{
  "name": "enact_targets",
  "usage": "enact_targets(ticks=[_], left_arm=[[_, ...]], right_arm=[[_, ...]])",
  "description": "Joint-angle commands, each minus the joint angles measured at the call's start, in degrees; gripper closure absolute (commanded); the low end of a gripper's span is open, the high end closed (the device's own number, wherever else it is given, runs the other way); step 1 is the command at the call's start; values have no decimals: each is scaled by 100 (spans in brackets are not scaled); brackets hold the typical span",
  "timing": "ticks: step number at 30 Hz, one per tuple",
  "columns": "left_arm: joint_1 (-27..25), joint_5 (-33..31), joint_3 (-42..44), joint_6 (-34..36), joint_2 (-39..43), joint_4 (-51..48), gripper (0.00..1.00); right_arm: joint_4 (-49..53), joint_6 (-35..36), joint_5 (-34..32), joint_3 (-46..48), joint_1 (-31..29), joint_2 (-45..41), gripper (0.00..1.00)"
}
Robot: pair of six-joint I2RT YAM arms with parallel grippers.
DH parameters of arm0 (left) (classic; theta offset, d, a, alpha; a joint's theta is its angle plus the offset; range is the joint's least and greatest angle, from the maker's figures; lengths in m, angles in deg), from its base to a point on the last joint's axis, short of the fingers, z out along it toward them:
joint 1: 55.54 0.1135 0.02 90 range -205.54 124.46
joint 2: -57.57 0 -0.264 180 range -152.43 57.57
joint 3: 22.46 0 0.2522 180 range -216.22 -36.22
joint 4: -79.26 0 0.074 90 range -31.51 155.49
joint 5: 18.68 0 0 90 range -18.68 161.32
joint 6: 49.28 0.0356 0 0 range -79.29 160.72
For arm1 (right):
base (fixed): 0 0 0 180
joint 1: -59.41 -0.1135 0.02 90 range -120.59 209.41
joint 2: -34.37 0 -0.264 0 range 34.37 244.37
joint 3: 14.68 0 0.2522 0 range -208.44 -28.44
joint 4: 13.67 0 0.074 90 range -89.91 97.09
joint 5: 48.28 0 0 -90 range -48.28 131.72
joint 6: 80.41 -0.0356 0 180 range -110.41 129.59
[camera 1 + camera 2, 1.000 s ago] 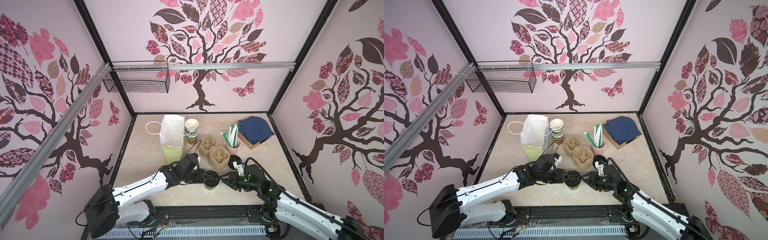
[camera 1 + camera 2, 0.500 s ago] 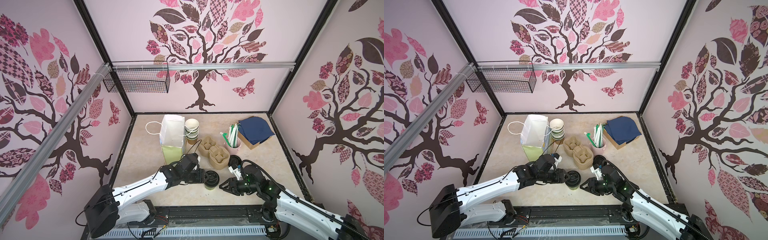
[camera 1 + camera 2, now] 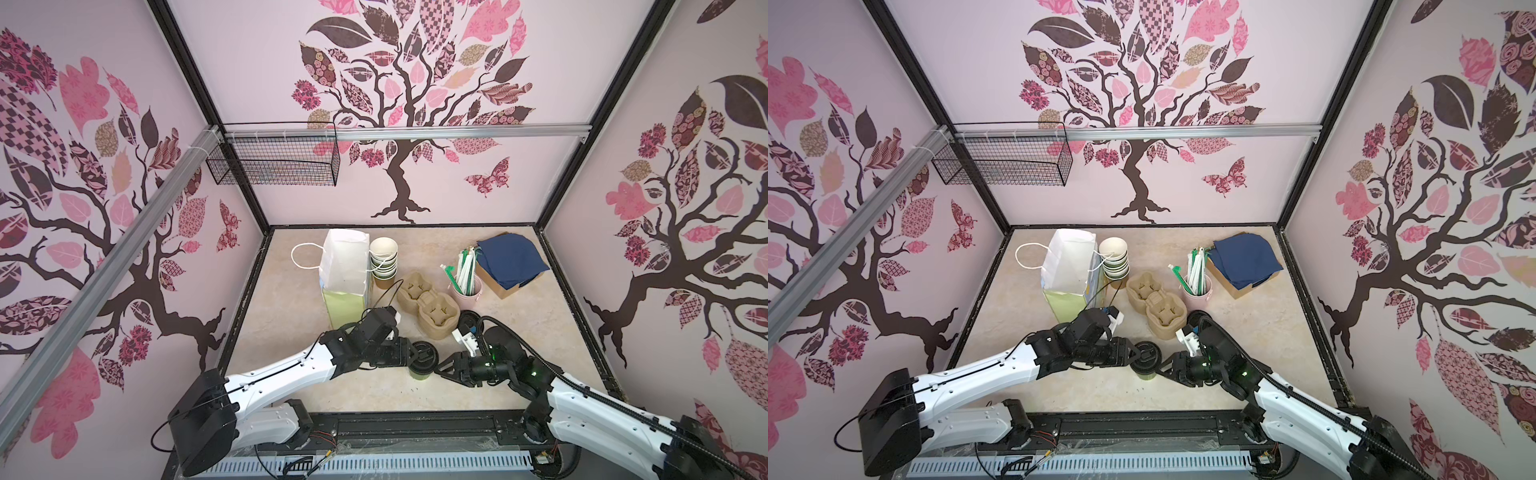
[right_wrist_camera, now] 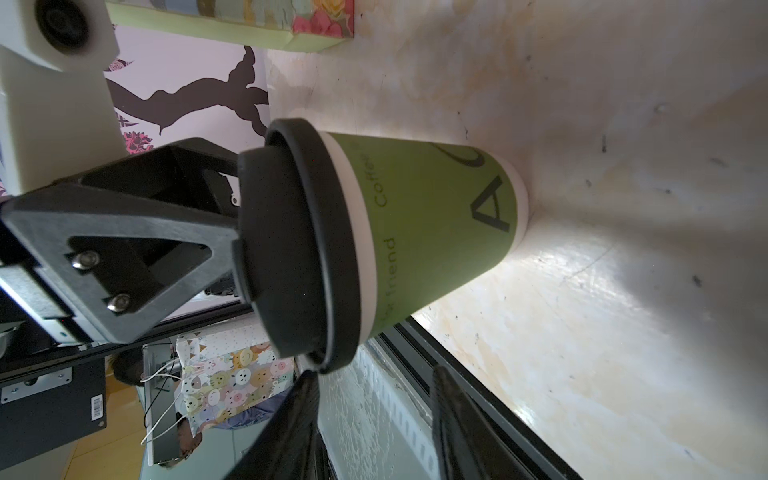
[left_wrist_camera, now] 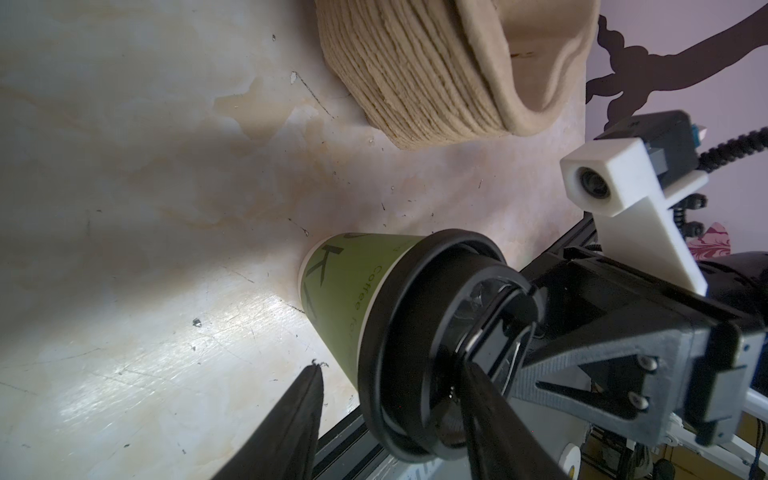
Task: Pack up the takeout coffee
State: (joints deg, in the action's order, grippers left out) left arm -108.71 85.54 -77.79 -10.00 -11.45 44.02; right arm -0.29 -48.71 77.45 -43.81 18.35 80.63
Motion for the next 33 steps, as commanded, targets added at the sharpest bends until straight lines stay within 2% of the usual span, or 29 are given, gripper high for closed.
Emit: enact_targets(ticks=[1,9,13,22,33], left_arm=[[43,-147,-19,98,-68,-288,44],[43,-147,-6,86,-60,-283,44],[43,-147,6,88,-77,-279,44],[43,-147,68,80,-81,-270,44],[43,-147,182,44,-77,-209,45]], right_arm=[[-133,-41,-104,-175,8,21,54],[-183,-24,-134,-171,10,165,56],[196,61,-372,-128,7,172,59],[1126,480,-1051,39,10,310,60],[1486,767,-1230,-44,10,609,61]])
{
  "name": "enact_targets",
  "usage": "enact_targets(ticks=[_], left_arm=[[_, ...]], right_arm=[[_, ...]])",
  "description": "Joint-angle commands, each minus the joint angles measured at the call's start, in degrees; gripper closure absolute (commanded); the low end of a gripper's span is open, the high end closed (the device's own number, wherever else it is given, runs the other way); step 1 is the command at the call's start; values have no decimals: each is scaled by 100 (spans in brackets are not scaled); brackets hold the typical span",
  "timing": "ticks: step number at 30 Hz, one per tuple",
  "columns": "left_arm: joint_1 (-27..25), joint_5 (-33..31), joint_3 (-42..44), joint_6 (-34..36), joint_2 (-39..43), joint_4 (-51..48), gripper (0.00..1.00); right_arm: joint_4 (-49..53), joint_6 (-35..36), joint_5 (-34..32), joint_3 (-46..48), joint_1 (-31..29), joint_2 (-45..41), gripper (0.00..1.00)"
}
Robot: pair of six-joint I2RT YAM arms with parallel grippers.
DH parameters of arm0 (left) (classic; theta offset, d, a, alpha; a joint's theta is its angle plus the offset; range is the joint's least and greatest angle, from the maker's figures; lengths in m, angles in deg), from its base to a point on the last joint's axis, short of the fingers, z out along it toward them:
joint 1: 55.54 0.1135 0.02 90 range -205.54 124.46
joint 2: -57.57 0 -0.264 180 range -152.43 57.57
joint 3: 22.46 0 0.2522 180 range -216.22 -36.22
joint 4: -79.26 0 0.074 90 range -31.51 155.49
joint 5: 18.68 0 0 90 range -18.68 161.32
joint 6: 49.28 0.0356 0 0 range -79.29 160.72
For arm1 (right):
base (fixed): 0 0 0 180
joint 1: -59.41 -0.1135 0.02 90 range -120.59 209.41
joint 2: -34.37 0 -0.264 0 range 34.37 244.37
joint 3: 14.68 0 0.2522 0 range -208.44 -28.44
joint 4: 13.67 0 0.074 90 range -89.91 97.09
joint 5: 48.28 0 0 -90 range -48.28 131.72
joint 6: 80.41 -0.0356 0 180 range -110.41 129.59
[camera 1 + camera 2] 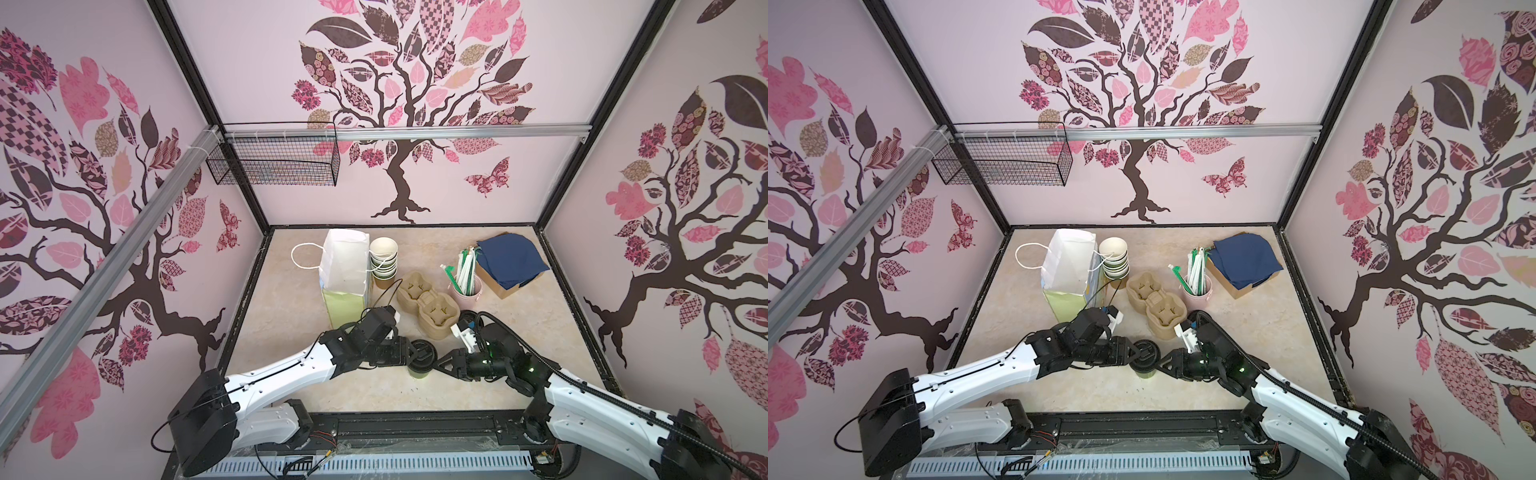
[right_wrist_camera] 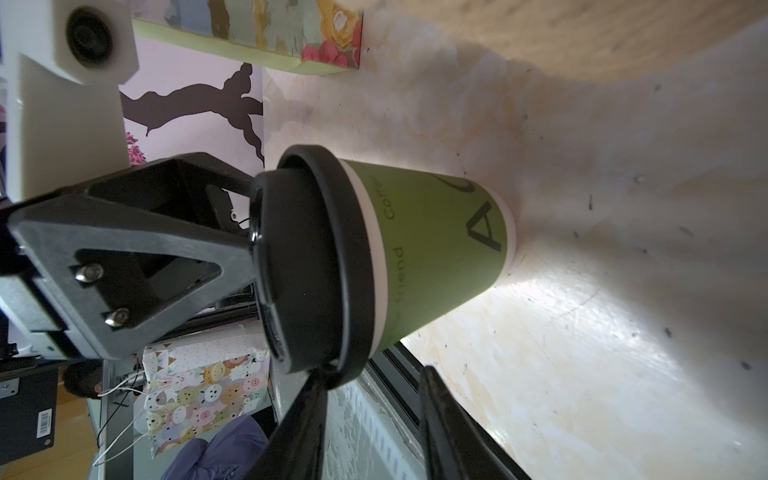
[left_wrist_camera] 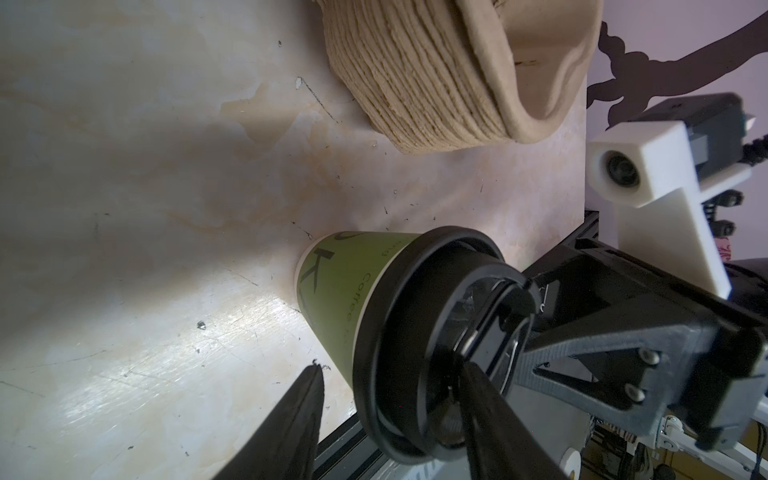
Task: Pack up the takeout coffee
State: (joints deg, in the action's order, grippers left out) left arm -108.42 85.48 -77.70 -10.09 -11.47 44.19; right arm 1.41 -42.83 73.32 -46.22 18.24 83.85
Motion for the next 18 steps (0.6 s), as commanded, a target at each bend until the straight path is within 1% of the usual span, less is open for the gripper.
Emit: enact_targets(ticks=[1,3,6,9,12,15,18], left_arm=[[15,-145,175,53,-69,-228,45],[15,-158,157,53,-57,-226,45],[15,-164,100,53,-32,-217,45],[23,-193,30,75,-11,-208,44],[24,-195,-19,80,-39,-234,44],[24,-185,-54,95,-49,-241,44],[24,-185,-45,97,-49,-252,44]], right_arm=[[1373,201,-741,112,21,248,60],[1506,211,-598,-187,21,25,55],[1539,67,-646,-554,25,-513,45],[1454,-85,-666,-602,21,-928,39],[1050,-273,-380,-419,22,-827,35],[330,-523,-42,-290,26,-556,31],[-90,-627,66,-315,25,-363,29]])
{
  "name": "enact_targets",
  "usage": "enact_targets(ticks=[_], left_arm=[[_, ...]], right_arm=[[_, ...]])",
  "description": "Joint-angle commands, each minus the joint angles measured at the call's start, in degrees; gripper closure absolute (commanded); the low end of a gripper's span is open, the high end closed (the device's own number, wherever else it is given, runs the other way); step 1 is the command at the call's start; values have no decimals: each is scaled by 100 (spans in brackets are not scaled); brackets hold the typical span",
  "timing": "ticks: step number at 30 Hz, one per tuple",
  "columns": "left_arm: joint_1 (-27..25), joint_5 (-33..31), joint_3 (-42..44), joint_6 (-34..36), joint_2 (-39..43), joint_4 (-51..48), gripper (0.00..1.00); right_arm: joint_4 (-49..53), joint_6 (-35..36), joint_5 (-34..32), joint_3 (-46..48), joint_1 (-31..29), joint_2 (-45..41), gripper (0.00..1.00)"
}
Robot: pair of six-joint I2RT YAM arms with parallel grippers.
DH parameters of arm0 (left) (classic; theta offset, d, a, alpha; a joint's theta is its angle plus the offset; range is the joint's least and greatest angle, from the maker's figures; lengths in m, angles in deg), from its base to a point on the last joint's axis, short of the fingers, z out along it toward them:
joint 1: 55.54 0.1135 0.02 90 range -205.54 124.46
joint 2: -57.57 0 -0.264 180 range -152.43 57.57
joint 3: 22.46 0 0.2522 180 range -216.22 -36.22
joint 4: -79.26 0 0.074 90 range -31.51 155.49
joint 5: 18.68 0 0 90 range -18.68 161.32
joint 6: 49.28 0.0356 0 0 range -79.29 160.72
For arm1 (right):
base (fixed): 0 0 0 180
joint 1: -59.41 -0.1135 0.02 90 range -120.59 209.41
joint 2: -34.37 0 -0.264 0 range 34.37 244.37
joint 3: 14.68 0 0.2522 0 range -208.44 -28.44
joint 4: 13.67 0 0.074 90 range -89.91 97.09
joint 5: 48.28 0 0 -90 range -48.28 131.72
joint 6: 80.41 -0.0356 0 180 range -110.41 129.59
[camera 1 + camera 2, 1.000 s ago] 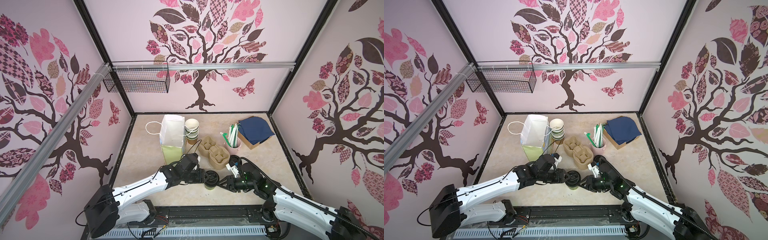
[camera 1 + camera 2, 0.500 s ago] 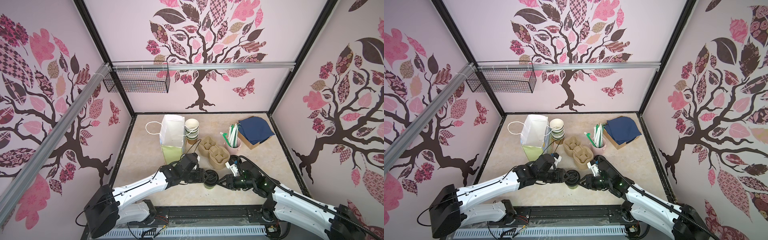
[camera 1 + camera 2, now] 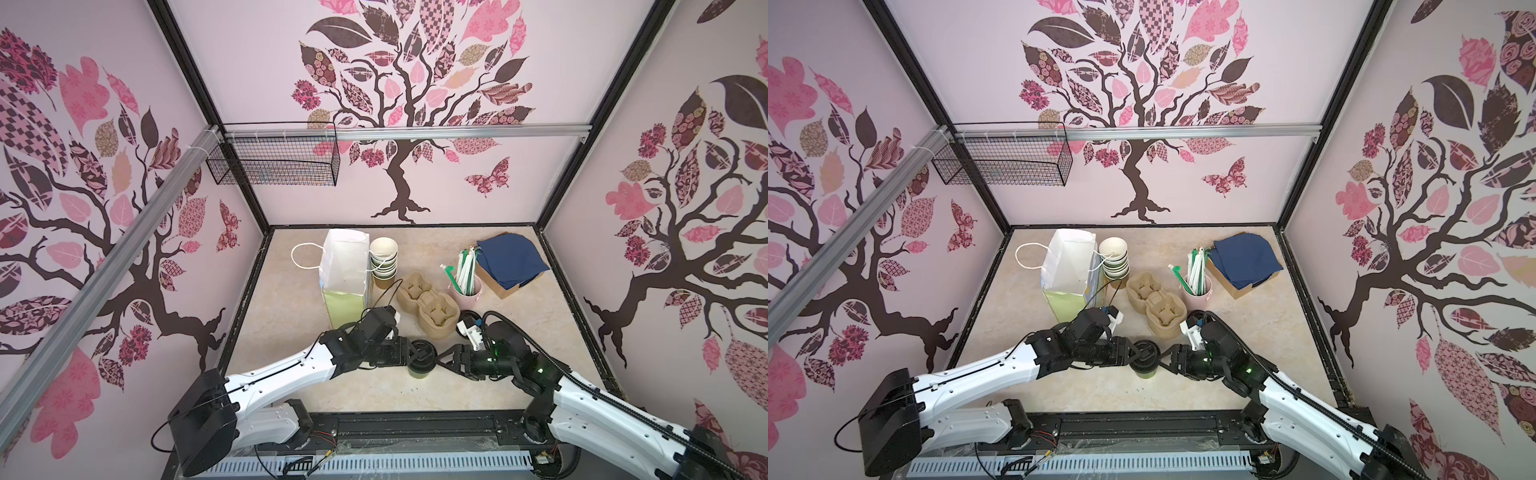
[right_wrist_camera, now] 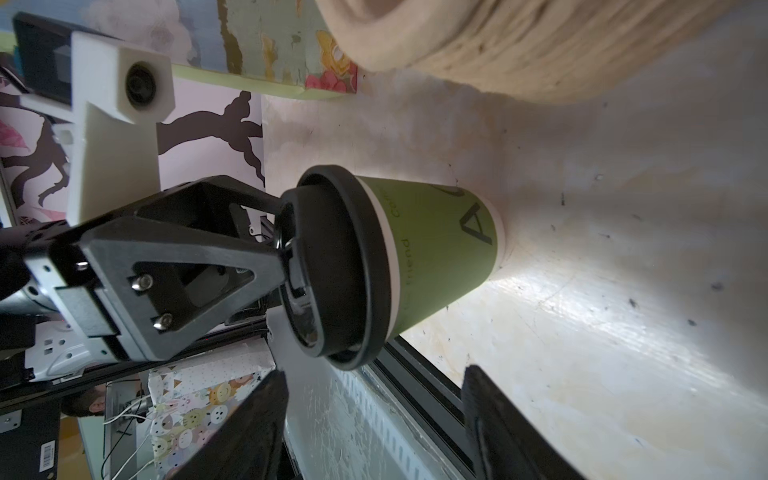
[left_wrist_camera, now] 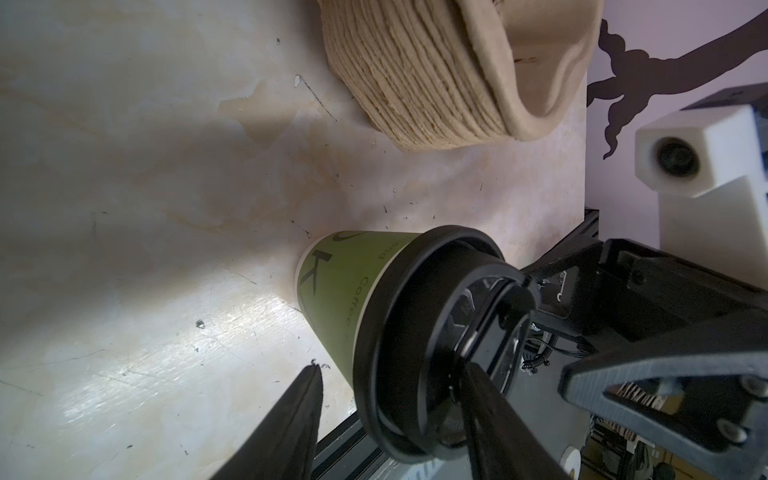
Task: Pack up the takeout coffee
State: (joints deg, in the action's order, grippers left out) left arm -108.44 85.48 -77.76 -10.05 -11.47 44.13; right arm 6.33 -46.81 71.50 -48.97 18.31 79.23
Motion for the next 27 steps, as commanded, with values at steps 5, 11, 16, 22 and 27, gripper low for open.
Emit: enact_targets(ticks=[5,11,16,22,27], left_arm=[[26,-167,-14,84,-52,-219,44],[26,-176,57,84,-49,-228,45],[26,-185,191,58,-31,-195,46],[26,-185,347,32,-42,-153,47],[26,-202,479,-4,-24,-114,48]], right_arm=[[-627,-250,-14,25,16,441,35],[-579,-260,-250,234,15,747,46],[194,121,-634,348,14,904,56],[395,208,-830,608,13,946,59],[391,262,-913,757,15,1032,60]])
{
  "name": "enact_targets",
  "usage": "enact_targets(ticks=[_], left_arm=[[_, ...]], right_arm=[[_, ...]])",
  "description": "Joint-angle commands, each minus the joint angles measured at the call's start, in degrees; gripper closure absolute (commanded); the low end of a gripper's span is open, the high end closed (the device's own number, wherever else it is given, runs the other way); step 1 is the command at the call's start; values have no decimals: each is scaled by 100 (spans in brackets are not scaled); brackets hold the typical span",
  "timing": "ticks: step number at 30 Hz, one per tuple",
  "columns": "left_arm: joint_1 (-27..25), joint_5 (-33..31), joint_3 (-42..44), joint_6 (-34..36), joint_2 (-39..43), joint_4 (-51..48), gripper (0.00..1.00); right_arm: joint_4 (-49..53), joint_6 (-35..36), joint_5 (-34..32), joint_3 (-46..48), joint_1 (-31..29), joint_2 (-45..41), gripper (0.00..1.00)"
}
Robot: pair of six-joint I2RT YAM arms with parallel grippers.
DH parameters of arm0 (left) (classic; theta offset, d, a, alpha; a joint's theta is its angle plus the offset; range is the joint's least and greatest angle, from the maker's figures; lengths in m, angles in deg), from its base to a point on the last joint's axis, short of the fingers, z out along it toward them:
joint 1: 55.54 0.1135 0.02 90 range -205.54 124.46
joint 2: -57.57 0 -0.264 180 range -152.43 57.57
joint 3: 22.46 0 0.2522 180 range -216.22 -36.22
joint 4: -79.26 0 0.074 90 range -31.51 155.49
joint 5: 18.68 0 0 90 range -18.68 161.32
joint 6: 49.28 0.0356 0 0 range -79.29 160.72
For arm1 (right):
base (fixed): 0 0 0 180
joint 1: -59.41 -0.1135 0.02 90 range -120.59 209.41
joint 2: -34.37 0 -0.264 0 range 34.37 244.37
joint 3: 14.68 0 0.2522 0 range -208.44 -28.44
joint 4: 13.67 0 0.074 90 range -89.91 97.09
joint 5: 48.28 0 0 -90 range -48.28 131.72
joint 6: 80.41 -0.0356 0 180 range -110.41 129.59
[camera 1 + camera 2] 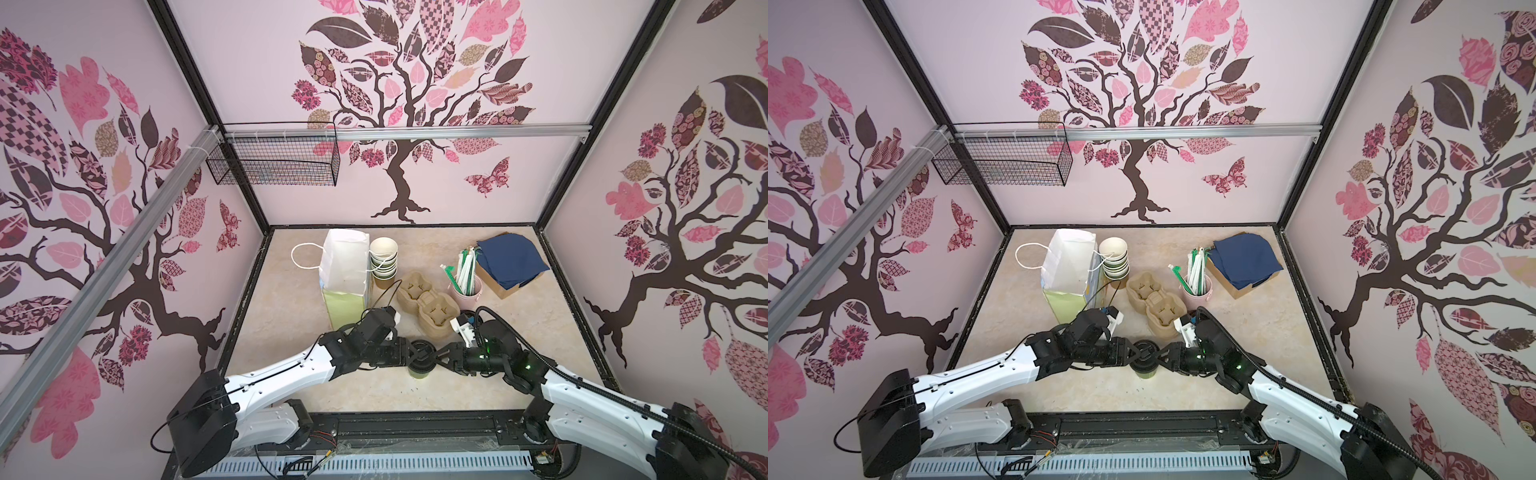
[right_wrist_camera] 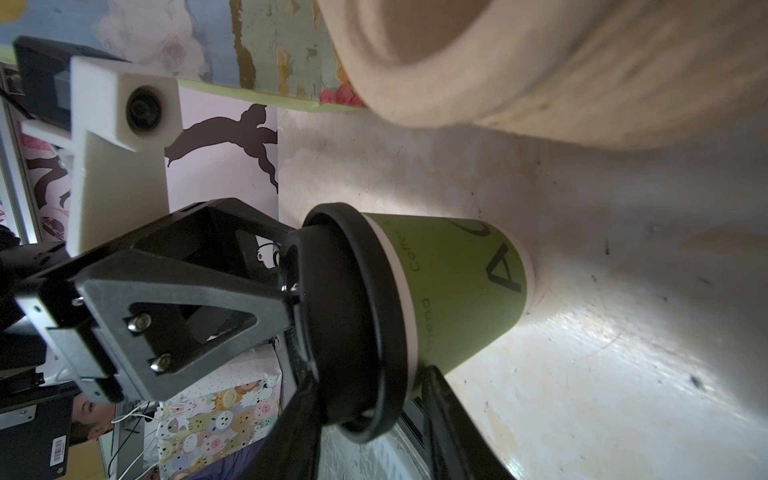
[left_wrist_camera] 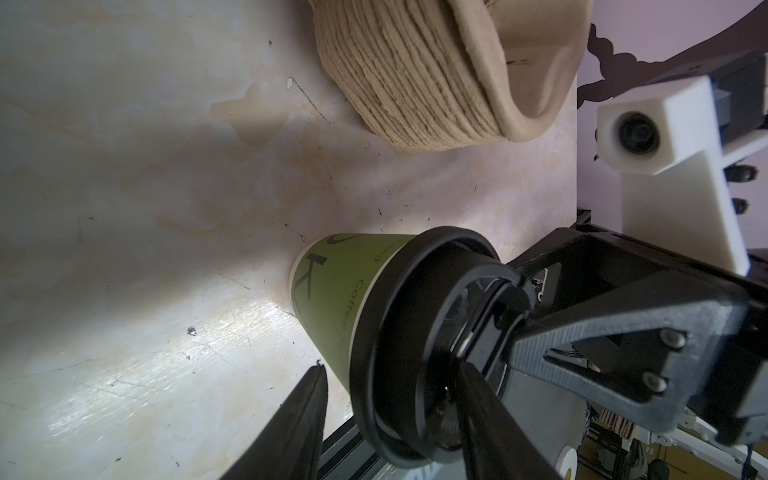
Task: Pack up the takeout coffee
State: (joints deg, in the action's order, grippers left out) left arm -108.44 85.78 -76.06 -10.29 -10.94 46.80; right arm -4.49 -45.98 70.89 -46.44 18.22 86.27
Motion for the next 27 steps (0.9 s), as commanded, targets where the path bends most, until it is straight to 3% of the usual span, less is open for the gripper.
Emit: enact_targets(ticks=[1,11,19,27], left_arm=[[26,-233,331,12,-70,-376,48],[26,-255,226,53,5,-405,48],[26,-231,13,112,28,-413,46],[26,-246,-166,117,79,-402,41]], right_arm=[[1451,191,-851,520,23,366,60],[1490,231,-717,186,20,275,58],[1170,96,-220,-460,28,-44,37],[1091,36,-153,-567,28,-22,27]])
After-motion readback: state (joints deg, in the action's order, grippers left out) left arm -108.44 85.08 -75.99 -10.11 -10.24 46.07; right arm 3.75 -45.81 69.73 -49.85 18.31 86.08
